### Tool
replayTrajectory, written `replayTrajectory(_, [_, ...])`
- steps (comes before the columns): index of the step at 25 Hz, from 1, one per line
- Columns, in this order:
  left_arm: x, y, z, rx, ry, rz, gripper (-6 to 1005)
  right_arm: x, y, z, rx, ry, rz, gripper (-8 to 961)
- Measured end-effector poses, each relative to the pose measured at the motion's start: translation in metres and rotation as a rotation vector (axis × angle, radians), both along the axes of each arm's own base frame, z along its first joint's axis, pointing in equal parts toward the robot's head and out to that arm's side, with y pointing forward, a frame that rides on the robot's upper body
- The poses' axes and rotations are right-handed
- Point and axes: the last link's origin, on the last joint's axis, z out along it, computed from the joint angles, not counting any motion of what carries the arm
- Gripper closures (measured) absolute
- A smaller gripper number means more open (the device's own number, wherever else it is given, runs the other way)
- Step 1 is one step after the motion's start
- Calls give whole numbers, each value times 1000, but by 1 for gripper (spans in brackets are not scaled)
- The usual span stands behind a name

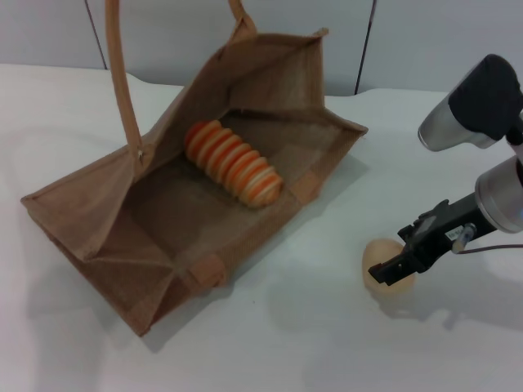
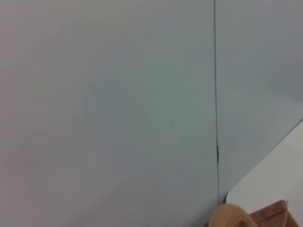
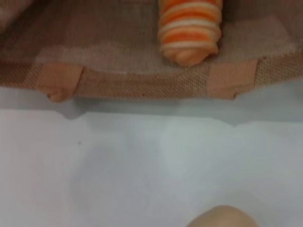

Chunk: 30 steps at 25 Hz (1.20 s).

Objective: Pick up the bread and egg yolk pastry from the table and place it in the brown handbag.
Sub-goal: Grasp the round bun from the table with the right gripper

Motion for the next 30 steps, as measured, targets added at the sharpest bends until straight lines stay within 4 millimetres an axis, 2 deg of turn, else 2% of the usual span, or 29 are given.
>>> replayTrajectory(24, [0, 1, -4, -10, 15, -2, 847, 5, 11, -5, 24, -21, -19, 67])
replayTrajectory(30, [1, 1, -4, -10, 16, -3, 844, 12, 13, -12, 9, -34, -41, 69])
